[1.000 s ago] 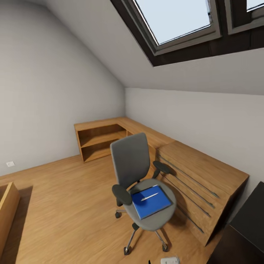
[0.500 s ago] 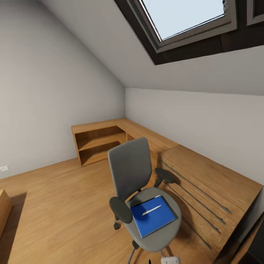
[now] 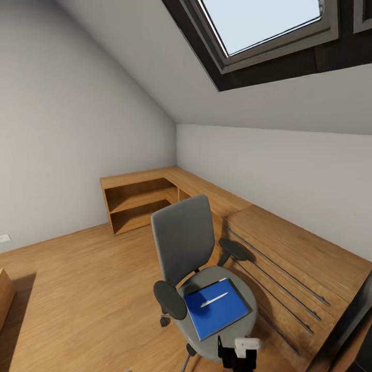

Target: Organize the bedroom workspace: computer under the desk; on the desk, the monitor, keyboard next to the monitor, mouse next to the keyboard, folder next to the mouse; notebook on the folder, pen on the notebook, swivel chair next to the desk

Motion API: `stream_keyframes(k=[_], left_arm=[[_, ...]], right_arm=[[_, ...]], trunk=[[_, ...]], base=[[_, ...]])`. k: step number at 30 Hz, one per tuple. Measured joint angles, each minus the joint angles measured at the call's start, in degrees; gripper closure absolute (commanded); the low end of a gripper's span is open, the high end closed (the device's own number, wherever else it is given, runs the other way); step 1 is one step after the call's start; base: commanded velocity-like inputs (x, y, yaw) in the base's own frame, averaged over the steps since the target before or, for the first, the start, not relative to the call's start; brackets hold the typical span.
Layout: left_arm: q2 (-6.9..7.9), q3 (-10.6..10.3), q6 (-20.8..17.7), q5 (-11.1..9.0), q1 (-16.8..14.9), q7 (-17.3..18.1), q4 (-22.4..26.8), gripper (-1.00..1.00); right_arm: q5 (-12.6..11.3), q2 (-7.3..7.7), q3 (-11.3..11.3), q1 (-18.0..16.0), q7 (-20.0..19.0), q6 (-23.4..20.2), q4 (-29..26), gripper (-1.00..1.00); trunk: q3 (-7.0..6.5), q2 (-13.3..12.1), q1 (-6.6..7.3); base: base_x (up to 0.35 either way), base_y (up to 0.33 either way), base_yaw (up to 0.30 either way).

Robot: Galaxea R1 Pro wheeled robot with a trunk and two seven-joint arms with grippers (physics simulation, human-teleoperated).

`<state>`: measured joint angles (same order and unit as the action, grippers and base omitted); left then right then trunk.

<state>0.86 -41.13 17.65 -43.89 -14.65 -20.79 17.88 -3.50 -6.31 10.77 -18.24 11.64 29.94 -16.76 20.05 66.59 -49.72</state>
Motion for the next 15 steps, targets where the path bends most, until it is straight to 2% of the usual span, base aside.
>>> stream_keyframes(k=[1,3,4,5,6,7,8,9,10,11,12,13,14,15], left_arm=[[0.15,0.5,-0.4,0.0,-0.6,0.0,0.3,-1.0],[1.31,4.7,-6.8,-0.4,-3.4,0.0,2.7,-1.0],[1.67,6.0,-8.9,-0.6,-4.0,0.0,3.5,-1.0],[3.14,11.9,-17.1,-1.0,-5.4,0.1,8.0,-1.0],[3.7,15.0,-20.8,-1.3,-6.3,0.1,11.2,-1.0],[4.05,18.0,-23.8,-1.3,-6.4,0.0,14.7,-1.0],[4.19,19.5,-25.0,-1.3,-6.5,0.0,16.6,-1.0],[4.54,23.3,-27.4,-1.1,-6.7,0.0,21.7,-1.0],[5.03,26.7,-29.1,-1.1,-6.9,0.0,26.9,-1.0],[5.24,27.8,-29.8,-1.1,-6.9,0.0,28.7,-1.0],[5.71,29.8,-31.4,-1.2,-6.9,0.0,31.8,-1.0],[6.13,32.1,-33.3,-1.3,-6.9,0.0,34.5,-1.0],[6.36,36.0,-35.4,-1.3,-6.9,0.0,37.2,-1.0],[6.45,38.1,-36.3,-1.3,-6.9,0.1,38.3,-1.0]], right_arm=[[-0.2,0.2,-0.5,0.0,0.3,-0.3,-1.2,-1.0],[-1.3,1.1,-4.3,-0.3,2.2,-3.4,-6.2,-1.0],[-1.6,1.29,-5.2,-0.4,2.5,-4.3,-7.1,-1.0],[-2.0,1.92,-7.8,-1.5,3.3,-8.5,-10.5,-1.0],[-2.2,2.16,-8.6,-2.4,3.6,-11.0,-12.4,-1.0],[-2.3,2.29,-9.1,-3.3,3.8,-13.5,-14.1,-1.0],[-2.5,2.33,-9.3,-3.7,3.8,-14.8,-15.0,-1.0],[-3.1,2.37,-9.8,-5.1,3.9,-18.2,-16.8,-1.0],[-5.4,2.26,-10.8,-7.2,4.3,-21.3,-17.8,-1.0],[-6.9,2.21,-11.4,-8.3,4.5,-22.5,-18.0,-1.0],[-10.2,2.05,-12.7,-10.4,5.4,-24.7,-18.2,-1.0],[-14.1,1.83,-13.7,-12.8,6.6,-27.2,-18.2,-1.0],[-19.9,1.39,-14.5,-15.7,9.1,-30.8,-18.0,-1.0],[-23.2,1.15,-14.9,-17.1,10.5,-33.1,-17.9,-1.0]], trunk=[[0.0,0.0,0.0],[-0.01,0.0,0.0],[0.0,0.0,0.0],[-0.01,0.0,0.0],[-0.02,0.0,0.0],[-0.01,0.0,0.0],[0.0,0.0,0.0],[-0.02,0.0,0.0],[-0.02,0.0,0.0],[-0.01,0.0,0.0],[-0.02,0.0,0.0],[-0.02,0.0,0.0],[-0.02,0.0,0.0],[-0.01,0.0,0.0]], base=[[0.001,0.0,0.0],[0.0,0.0,0.0],[0.0,0.0,0.0],[0.0,0.0,0.0],[0.0,0.0,0.0],[0.0,0.0,0.0],[0.0,0.0,0.0],[0.0,0.0,0.0],[0.0,0.0,0.0],[0.0,0.0,0.0],[0.0,0.0,0.0],[0.0,0.0,0.0],[0.0,0.0,0.0],[0.0,0.0,0.0]])
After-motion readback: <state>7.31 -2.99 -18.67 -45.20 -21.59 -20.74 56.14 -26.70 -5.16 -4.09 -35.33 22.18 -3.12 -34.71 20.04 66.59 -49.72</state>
